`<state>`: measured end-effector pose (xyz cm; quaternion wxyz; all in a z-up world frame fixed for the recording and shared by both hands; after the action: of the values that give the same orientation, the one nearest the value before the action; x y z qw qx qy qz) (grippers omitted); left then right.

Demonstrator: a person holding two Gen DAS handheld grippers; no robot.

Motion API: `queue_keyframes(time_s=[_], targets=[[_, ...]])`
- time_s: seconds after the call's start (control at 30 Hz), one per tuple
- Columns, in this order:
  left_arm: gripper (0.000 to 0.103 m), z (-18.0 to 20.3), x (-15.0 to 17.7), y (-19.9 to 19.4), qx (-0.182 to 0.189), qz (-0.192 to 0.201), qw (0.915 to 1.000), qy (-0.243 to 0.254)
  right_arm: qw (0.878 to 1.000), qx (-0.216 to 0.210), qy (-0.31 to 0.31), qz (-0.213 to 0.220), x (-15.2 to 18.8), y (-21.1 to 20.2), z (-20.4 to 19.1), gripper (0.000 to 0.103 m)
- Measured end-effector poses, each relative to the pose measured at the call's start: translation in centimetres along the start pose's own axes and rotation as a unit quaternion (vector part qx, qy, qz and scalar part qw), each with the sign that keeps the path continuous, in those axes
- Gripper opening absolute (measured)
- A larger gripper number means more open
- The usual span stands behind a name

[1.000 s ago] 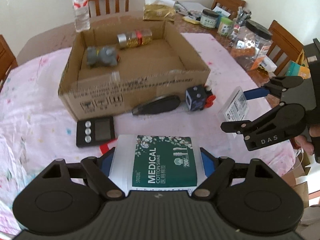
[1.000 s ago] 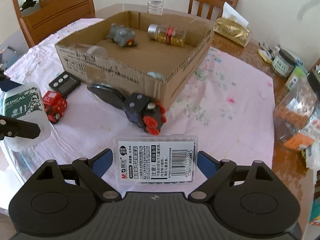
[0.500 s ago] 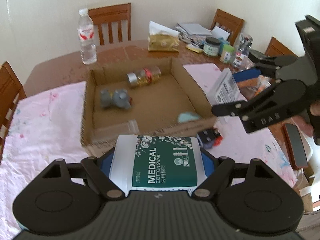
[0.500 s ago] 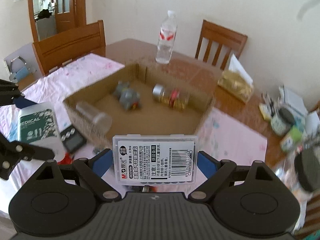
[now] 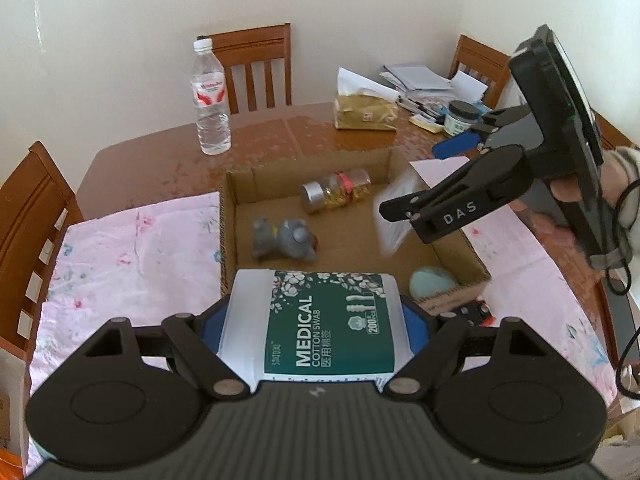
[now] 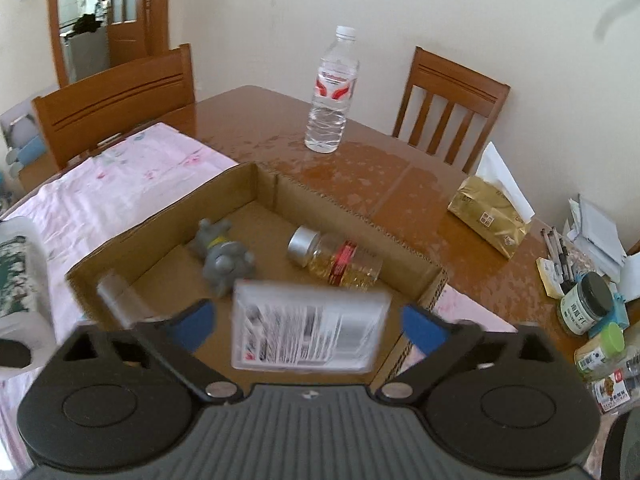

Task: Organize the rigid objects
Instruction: 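Carry the pen pack and MEDICAL tub into the box and open both grippers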

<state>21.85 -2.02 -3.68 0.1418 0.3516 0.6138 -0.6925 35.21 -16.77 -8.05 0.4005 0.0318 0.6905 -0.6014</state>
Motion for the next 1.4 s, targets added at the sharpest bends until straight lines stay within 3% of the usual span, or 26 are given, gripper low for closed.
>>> queue_keyframes(time_s=[0.33, 0.73, 0.87, 0.97, 1.17, 1.4], targets=[[0.083, -0.5, -2.4, 2.2, 0.012, 0.006, 0.9998, 0.013, 0.998, 0.025, 0.050, -0.010, 1.0, -1.4, 1.1, 0.103], [0.083, 3.1, -4.6, 8.1, 0.059, -0.008, 0.9965, 0.059, 0.986, 0.087, 0.139, -0.013, 5.1, -5.8, 4.6, 0.103], [0.084, 4.1, -5.0, 9.3, 0.073, 0.004, 0.9953, 0.065, 0.983, 0.103, 0.152, -0.017, 6.1, -6.4, 5.2, 0.103], [0.098, 4.6, -5.4, 9.2, 0.057, 0.024, 0.9955, 0.072, 0.981, 0.105, 0.161, -0.021, 6.8, -6.4, 5.4, 0.103], [0.099, 3.9, -5.3, 8.1, 0.040, 0.022, 0.9965, 0.071, 0.980, 0.103, 0.166, -0.029, 7.5, -6.2, 5.1, 0.103], [0.101, 1.8, -3.9, 5.3, 0.018, 0.034, 0.9986, 0.037, 0.979, 0.104, 0.173, -0.037, 8.4, -5.8, 4.2, 0.103]])
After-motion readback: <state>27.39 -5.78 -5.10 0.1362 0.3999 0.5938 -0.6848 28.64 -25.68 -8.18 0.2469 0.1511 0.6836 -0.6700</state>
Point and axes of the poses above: each gripper's, at about its wrist camera, not at the fingertips, and y roughly the way its jaws point, z to its right, x to its underside, the point moved 6 cm from there along y, roughly the way its jaws point
